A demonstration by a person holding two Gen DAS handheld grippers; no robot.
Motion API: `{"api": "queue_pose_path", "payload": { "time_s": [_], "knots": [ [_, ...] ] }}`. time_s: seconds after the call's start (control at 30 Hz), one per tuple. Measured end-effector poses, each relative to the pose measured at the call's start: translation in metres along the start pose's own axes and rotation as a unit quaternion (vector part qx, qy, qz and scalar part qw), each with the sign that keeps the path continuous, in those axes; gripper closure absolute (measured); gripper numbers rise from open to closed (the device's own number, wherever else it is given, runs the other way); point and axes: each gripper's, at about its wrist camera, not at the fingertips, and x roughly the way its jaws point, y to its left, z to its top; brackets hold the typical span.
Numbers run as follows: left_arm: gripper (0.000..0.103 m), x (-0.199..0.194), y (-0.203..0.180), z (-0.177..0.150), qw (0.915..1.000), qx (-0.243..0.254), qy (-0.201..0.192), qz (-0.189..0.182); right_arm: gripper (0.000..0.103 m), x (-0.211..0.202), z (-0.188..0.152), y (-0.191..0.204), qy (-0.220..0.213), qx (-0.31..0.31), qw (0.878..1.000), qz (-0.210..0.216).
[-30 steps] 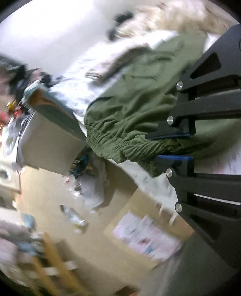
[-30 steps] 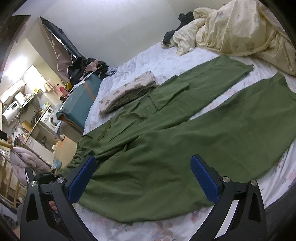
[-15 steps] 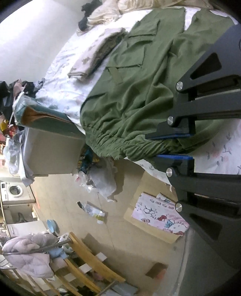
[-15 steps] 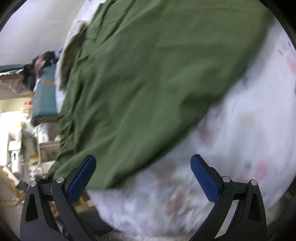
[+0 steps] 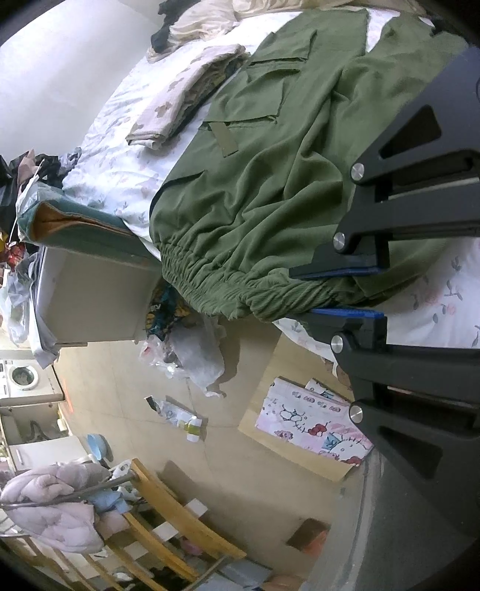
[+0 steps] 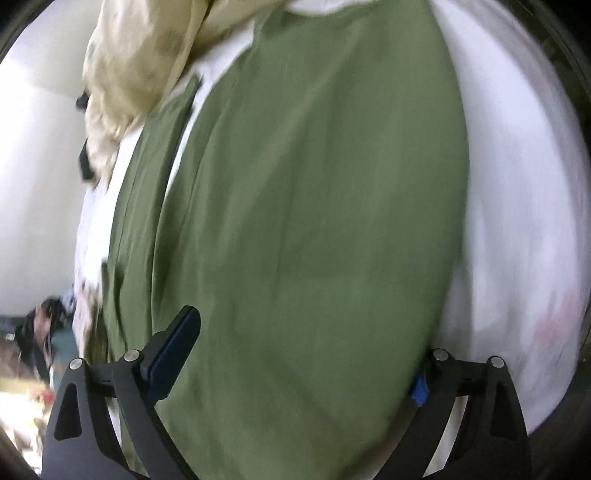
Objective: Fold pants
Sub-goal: 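Grasp the pant leg hems with the right gripper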
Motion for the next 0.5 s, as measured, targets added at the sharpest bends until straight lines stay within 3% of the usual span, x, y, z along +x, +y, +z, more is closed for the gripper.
{"api": "queue_pose_path", "payload": {
  "time_s": [0.23,0.43,0.5],
  "knots": [
    [0.093,0.004,-0.002,-0.001,0.9999,0.01,0.005,0.01,0.032,-0.005,0.067,0.001,-0.05,0.035,0.997,-0.045],
    [0.092,0.007,-0.002,-0.001,0.9998,0.008,0.011,0.013,0.041,0.004,0.109,-0.001,-0.06,0.046,0.994,-0.074],
    [0.092,0.008,-0.003,-0.001,0.9998,0.012,0.009,0.015,0.061,0.004,0.115,-0.002,-0.062,0.035,0.993,-0.095]
  ]
}}
